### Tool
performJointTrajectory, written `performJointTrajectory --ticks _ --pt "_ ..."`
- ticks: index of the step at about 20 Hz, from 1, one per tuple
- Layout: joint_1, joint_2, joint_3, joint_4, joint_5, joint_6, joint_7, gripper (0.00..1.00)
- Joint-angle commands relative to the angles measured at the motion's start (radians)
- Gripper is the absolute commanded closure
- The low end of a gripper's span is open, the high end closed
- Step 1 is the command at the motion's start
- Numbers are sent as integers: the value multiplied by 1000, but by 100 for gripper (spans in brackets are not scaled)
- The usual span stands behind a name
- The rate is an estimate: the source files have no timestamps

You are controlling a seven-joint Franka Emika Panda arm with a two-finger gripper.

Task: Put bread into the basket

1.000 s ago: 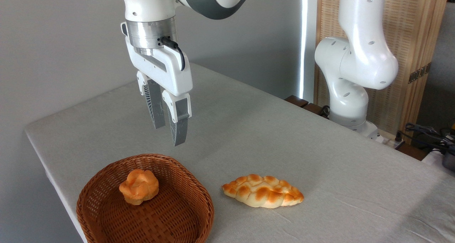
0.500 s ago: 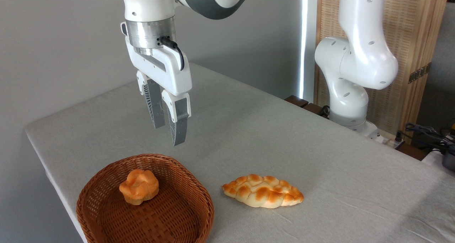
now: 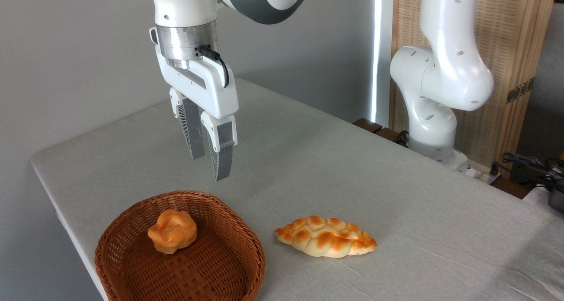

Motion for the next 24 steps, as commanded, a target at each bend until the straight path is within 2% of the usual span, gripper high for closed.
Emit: performJointTrajectory --ticks 1,4,6,12,16,20,21,24 --pt "-1 -9 10 15 8 -56 -3 0" --pt "3 -30 15 -2 11 -65 2 0" --pt "2 -44 51 -24 13 -62 34 0" --pt "2 -104 160 -122 13 -50 318 0" --pt "0 -185 229 -263 11 11 550 0" --pt "0 -202 265 -337 13 16 773 0" --pt "0 -202 268 -352 19 18 830 0" --pt "-6 -203 297 -395 95 35 939 0"
